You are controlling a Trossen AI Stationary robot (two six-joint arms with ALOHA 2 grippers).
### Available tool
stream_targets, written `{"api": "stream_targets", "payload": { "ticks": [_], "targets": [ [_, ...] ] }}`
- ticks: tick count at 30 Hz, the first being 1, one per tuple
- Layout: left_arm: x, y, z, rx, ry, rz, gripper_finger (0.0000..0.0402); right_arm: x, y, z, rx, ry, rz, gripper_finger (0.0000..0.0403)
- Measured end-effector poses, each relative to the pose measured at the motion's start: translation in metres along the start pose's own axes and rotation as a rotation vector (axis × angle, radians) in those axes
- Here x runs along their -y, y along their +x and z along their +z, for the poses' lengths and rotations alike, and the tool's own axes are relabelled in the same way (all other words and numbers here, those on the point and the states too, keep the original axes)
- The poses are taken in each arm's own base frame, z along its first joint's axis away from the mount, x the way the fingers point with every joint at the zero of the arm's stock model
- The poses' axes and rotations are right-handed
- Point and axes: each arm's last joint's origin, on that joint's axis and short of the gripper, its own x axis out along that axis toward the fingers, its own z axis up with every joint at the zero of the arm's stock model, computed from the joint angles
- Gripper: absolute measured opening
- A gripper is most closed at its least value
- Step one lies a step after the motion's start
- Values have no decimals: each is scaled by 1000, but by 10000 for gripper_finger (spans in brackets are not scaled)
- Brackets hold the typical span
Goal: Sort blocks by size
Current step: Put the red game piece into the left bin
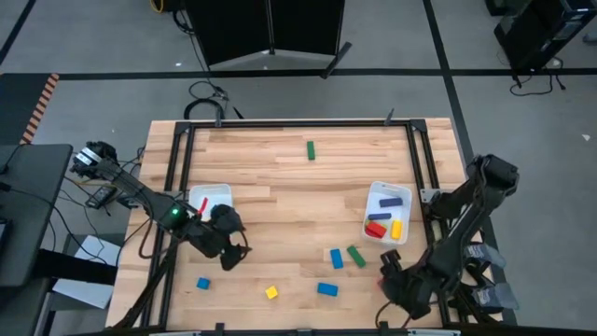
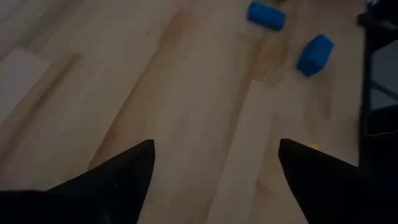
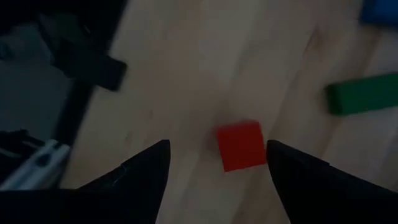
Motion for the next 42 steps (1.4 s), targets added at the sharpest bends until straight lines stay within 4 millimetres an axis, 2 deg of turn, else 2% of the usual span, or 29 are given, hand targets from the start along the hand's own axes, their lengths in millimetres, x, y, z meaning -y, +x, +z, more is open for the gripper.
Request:
{"api": "stream_targets", "payload": {
  "ticks": [8, 12, 14, 18, 24, 27, 34, 37, 42],
  "targets": [
    [11, -1, 6, 58, 31, -111, 299, 3, 45, -2, -124, 24, -125, 271],
    [22, -6, 6, 99, 69, -195, 284, 6, 56, 0, -161, 44, -122, 252],
    [26, -8, 3, 101, 86, -221, 278, 7, 57, 1, -170, 51, -109, 228],
    [30, -13, -8, 58, 93, -236, 265, 9, 50, 1, -166, 46, -97, 145],
    [36, -22, -27, -14, 79, -259, 238, 20, 23, 26, 11, -43, -136, 145],
    [41, -27, -35, -32, 100, -289, 224, 43, 13, 57, 185, -67, -235, 145],
    [51, -45, -62, -96, 96, -355, 188, 127, 15, 130, 629, -119, -352, 145],
    [52, -53, -75, -186, 25, -370, 171, 165, 18, 149, 790, -109, -389, 145],
    [46, -62, -96, -399, -115, -304, 146, 219, 29, 181, 925, -63, -391, 145]
  ]
}}
